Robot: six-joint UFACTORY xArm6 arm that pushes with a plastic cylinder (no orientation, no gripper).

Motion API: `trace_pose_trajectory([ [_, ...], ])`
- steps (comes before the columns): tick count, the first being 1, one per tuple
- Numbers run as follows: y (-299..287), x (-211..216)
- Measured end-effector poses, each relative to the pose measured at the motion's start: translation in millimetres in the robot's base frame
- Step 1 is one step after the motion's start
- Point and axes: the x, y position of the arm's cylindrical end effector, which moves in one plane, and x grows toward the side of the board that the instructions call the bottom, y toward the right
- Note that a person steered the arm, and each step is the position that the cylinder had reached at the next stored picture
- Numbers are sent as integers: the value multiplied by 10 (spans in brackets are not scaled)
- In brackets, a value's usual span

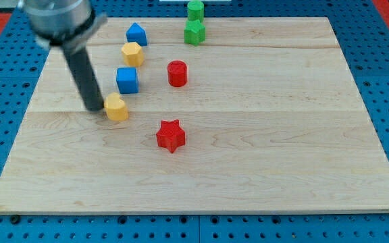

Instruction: Push the red star close to the red circle

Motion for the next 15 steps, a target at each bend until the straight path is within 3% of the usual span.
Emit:
trace_pose_trajectory([
  [1,59,918],
  [2,716,1170],
  [3,1041,992],
  [6,1121,26],
  [8,1375,641],
  [10,1451,641],
  [12,1476,1413],
  [14,1737,1415],
  [15,2285,1387],
])
